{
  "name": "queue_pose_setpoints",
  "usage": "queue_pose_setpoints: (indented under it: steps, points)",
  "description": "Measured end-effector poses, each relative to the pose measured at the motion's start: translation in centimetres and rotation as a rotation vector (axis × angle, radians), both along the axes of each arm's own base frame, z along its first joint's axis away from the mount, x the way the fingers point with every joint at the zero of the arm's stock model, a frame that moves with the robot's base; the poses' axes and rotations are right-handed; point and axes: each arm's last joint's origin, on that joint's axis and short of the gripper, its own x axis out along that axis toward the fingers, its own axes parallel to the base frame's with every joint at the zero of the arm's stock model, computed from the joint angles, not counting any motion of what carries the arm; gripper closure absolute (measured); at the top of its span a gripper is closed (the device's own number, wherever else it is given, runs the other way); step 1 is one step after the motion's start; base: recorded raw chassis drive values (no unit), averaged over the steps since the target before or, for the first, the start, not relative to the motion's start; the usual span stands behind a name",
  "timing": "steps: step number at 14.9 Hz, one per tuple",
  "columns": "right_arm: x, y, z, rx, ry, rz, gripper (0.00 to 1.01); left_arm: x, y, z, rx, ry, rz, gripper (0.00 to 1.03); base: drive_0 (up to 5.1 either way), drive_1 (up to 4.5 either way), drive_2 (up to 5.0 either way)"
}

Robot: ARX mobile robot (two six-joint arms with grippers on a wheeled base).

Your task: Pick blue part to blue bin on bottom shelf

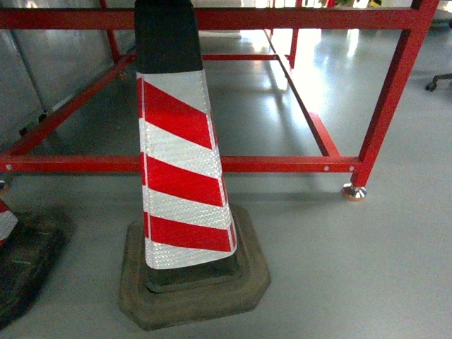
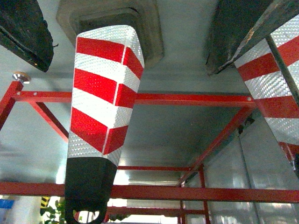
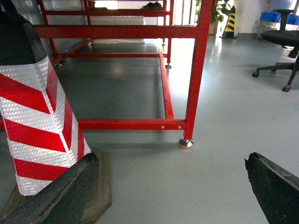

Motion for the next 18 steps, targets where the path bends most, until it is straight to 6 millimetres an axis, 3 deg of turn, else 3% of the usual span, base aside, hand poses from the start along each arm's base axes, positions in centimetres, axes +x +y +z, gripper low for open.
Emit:
queue_pose_setpoints:
  steps: [18]
  points:
    - [0.0, 0.0, 0.0, 0.0, 0.0, 0.0, 0.03, 0.0, 0.0, 0.0, 0.0, 0.0, 0.0, 0.05, 0.0, 0.0, 0.0]
